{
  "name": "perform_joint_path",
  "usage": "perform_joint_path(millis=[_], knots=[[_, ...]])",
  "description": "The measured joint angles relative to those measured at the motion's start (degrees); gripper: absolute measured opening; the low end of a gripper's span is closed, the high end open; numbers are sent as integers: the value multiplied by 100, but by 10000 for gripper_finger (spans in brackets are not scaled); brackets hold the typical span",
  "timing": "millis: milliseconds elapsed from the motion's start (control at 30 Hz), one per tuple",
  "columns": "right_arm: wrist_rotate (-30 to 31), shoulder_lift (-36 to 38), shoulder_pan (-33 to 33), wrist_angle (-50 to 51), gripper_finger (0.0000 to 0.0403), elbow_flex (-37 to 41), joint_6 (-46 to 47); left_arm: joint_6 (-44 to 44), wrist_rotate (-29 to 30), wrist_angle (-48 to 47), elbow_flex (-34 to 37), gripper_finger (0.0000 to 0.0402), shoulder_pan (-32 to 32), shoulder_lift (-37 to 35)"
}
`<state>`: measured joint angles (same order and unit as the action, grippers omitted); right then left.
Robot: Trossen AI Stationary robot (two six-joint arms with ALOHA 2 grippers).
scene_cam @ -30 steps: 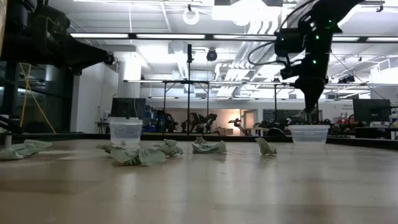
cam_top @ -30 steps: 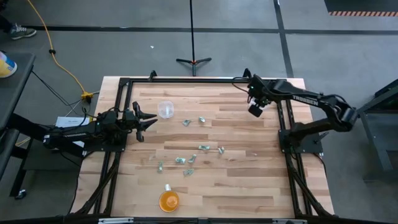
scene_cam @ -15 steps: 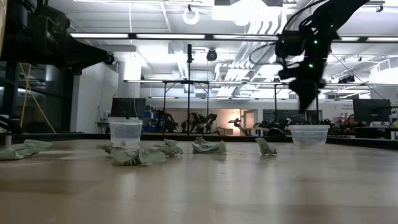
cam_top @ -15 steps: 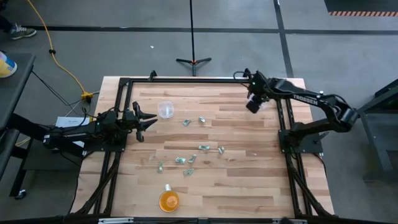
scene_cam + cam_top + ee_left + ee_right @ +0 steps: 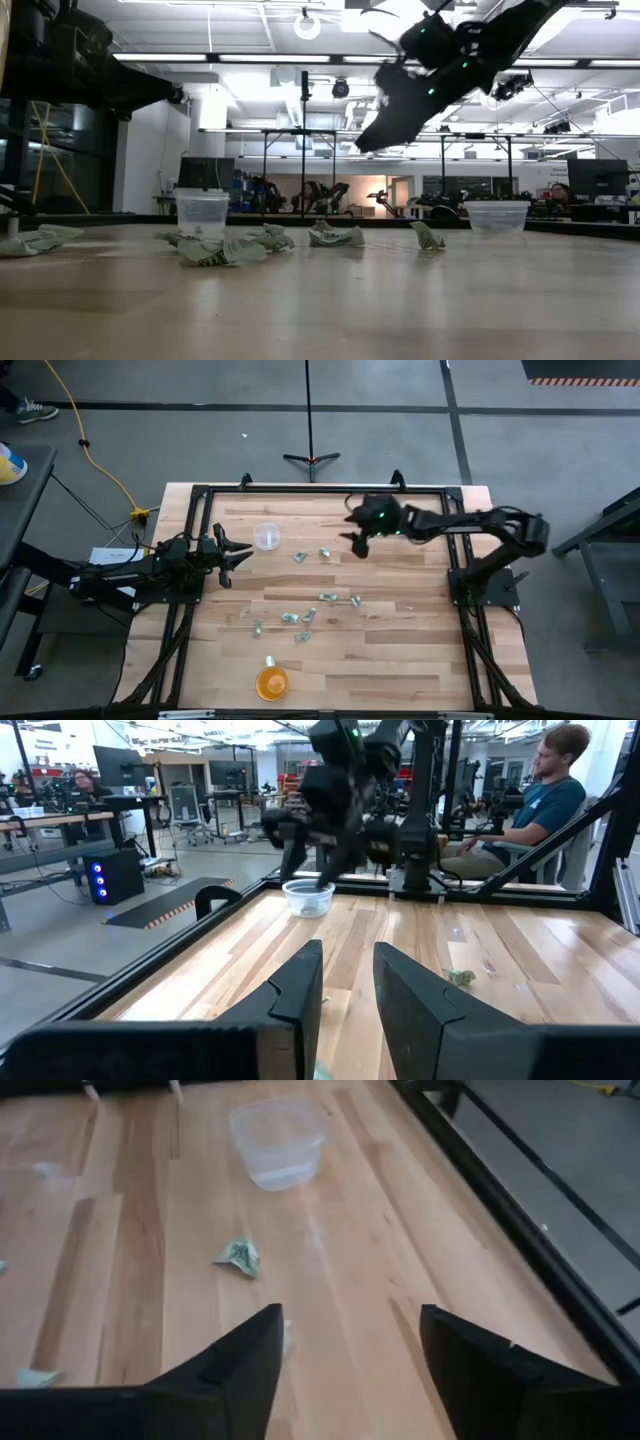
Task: Pick and place items into bin
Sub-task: Put the stevia packet into the right transparent bin
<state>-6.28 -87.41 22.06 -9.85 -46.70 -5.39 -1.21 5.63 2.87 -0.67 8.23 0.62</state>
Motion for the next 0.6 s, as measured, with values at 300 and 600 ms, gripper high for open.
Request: perform_joint_path(millis=[300,600], knots=[[346,-1265,-515,-1045,256,0,-11,0,0,-1,0,128,0,0],[289,-1972,-652,-1742,245,-4,44,0,0,0,0,128,0,-1]])
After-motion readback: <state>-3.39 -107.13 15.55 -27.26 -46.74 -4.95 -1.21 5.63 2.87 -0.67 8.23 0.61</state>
